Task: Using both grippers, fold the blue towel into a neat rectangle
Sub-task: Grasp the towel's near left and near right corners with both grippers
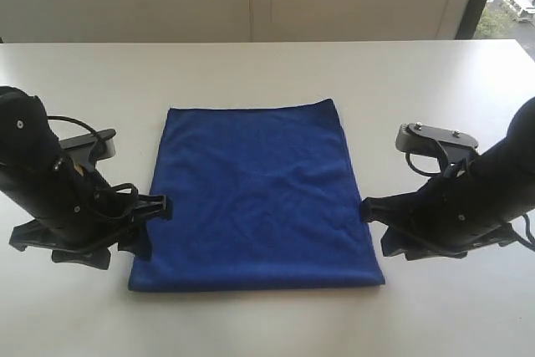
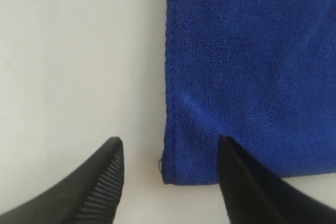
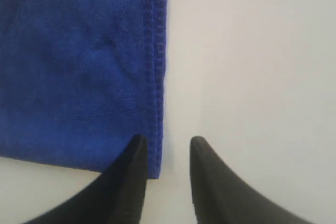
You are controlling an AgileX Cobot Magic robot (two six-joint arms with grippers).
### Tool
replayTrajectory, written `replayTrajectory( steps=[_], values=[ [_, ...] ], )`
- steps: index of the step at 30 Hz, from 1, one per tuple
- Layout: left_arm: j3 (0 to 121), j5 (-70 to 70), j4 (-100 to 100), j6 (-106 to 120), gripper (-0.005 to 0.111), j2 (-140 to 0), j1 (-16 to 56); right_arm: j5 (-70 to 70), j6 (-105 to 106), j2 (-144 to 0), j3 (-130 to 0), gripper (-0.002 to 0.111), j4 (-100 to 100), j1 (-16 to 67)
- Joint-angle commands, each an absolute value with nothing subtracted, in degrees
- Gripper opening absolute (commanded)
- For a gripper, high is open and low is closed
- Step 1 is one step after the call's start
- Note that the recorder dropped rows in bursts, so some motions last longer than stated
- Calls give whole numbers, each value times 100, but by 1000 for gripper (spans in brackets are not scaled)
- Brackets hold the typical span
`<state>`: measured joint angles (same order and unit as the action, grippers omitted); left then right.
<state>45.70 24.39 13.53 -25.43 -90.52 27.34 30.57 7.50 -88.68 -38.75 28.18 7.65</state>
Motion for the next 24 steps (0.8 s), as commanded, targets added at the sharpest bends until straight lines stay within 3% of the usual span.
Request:
replayTrajectory(
  steps=[1, 14, 19, 24],
  values=[
    [4532, 2324, 1419, -2465, 63, -9025, 2797, 2839, 744, -8926, -3790, 37, 2898, 748],
    [4510, 2170, 1322, -1628, 63, -9094, 3067, 2829, 818, -9047, -3790, 37, 2613, 1153],
    [4510, 2237, 1233, 132, 63, -8781, 3154, 2880, 1783, -8412, -3790, 37, 2433, 1248],
    [4510, 2549, 1108, 2838, 63, -8783, 3154, 3126, 4646, -8220, -3790, 37, 2150, 1601]
  ],
)
